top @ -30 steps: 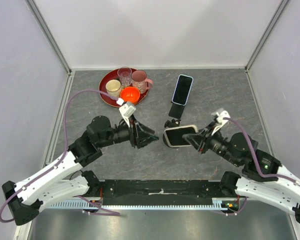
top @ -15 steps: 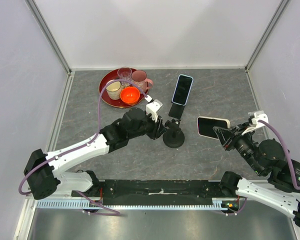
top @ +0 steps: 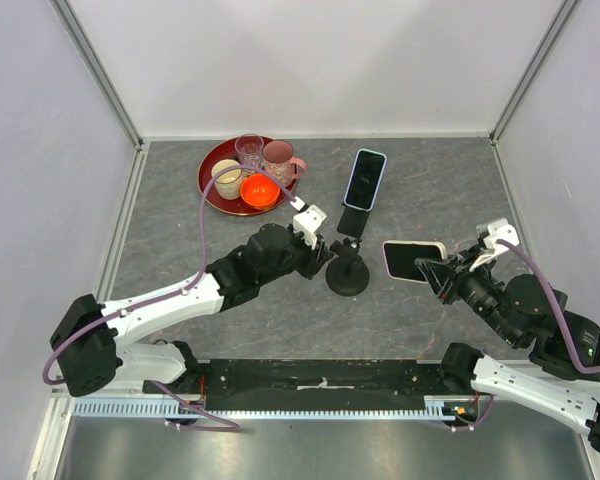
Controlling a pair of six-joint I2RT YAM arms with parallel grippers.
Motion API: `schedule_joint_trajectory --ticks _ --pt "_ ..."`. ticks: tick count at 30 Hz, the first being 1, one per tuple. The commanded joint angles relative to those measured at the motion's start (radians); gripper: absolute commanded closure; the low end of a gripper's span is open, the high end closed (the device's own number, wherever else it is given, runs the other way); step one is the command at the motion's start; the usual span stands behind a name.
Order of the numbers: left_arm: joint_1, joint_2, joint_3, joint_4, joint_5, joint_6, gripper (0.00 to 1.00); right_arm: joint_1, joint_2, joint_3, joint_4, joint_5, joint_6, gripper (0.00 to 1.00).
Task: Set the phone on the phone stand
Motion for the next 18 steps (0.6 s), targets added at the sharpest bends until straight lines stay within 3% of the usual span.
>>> schedule_joint_trajectory --ticks 1,18 --pt "-0.006 0.013 -0.007 0.115 0.010 0.052 0.67 0.000 0.008 0.018 0.112 -0.031 -0.020 1.00" --pt "-0.008 0.076 0.023 0.116 -0.035 0.054 0.70 0.001 0.052 -0.011 0.154 -0.104 -0.040 1.00"
